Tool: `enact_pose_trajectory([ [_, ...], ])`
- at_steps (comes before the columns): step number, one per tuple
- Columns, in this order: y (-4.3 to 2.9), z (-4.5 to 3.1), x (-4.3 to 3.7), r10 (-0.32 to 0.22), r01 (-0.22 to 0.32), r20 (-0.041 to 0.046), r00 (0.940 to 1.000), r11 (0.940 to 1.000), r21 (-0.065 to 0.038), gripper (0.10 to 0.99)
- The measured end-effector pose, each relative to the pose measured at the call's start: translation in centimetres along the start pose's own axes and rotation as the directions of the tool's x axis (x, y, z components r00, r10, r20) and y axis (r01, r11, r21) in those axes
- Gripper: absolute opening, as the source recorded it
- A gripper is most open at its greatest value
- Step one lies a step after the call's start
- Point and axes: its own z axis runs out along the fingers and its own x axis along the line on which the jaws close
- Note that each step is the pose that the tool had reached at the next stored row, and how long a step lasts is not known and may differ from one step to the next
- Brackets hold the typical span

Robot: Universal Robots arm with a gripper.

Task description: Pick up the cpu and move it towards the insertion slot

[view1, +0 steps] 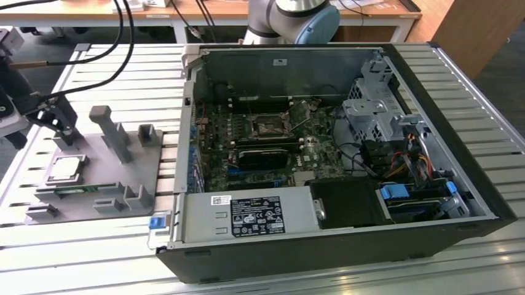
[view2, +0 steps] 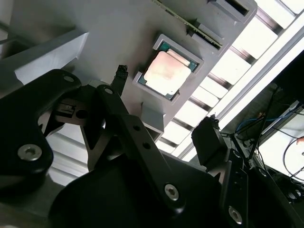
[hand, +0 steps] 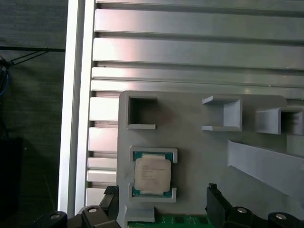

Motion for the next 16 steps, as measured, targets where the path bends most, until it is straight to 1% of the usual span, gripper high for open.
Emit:
enact_pose_trajectory([
  [16, -0.05, 0.71, 0.28, 0.000, 0.000, 0.0001, 1.0000, 1.0000, 0.000, 0.820],
])
